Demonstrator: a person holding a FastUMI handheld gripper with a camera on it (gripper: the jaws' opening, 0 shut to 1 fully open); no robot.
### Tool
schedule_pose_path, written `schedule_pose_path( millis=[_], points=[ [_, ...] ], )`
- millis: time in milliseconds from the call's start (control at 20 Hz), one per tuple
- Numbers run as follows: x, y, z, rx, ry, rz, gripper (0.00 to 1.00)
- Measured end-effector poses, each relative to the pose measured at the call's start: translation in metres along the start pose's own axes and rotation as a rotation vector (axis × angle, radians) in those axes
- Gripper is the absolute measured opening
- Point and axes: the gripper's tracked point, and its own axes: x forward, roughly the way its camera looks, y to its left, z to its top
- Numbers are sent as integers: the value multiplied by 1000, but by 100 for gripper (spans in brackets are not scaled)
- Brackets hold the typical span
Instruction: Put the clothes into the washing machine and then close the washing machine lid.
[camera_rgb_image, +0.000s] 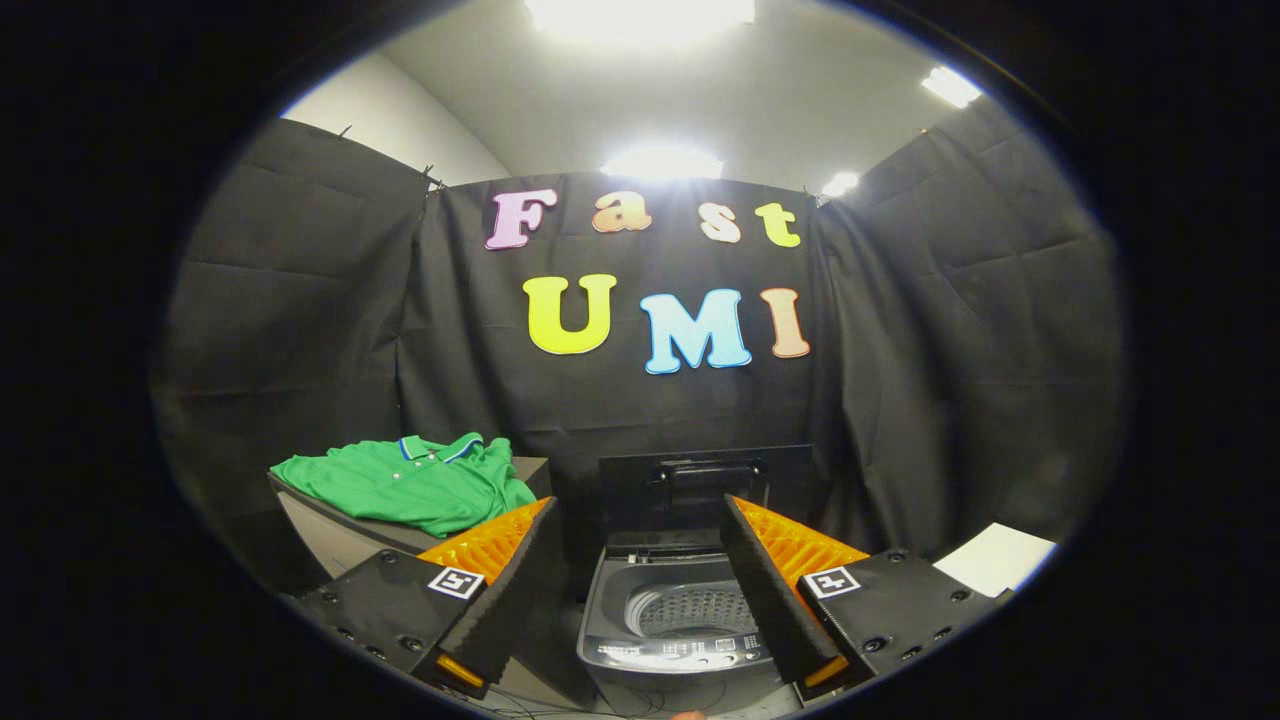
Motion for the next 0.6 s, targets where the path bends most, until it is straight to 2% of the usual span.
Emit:
schedule_pose_path(
  millis=[600],
  points=[
    [70, 80, 26, 10, 24, 156, 100]
  ],
)
